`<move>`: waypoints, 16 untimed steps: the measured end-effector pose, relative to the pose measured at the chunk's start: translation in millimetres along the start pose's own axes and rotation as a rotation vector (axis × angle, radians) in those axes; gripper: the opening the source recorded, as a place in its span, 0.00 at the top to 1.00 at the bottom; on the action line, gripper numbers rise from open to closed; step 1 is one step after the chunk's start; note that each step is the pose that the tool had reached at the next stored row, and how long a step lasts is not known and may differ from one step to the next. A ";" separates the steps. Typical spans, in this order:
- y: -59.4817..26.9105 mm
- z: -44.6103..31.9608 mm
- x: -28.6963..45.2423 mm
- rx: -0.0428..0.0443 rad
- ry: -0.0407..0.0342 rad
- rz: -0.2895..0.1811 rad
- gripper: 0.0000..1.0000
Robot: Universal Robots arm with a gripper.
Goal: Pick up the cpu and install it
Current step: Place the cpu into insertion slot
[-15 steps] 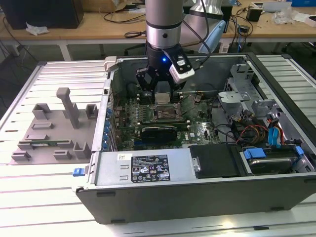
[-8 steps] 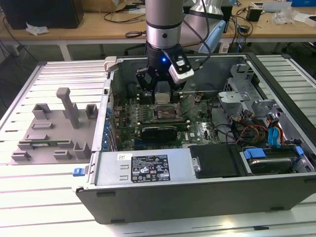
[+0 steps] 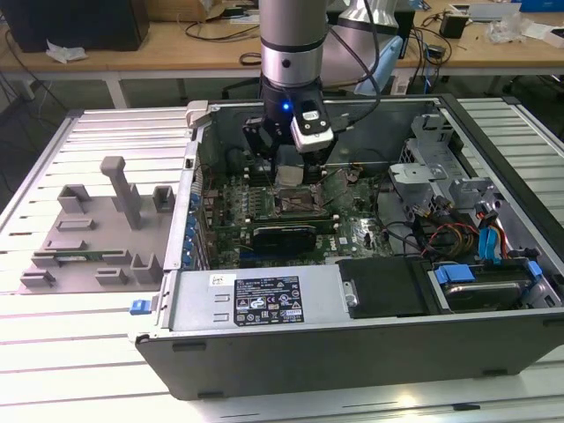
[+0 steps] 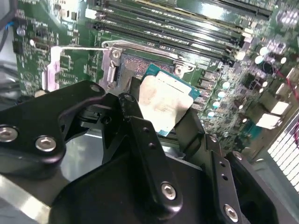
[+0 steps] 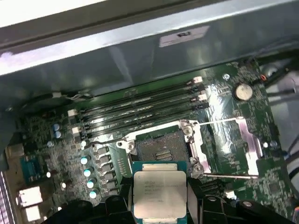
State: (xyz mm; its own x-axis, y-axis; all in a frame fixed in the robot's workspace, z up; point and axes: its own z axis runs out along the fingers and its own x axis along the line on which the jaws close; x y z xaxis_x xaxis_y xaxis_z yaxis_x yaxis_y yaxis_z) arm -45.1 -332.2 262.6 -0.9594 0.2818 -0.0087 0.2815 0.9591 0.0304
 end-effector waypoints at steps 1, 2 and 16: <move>0.0 0.1 0.0 0.0002 -0.0008 0.027 0.45; 0.0 0.1 0.0 0.0004 -0.0013 0.043 0.45; 0.0 1.0 0.0 0.0032 -0.0113 0.371 0.45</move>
State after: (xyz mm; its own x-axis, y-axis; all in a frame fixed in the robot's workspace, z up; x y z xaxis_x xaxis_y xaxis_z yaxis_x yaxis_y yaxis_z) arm -45.1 -332.2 261.5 -0.7916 0.6110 -0.0087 0.6105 0.7914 0.0304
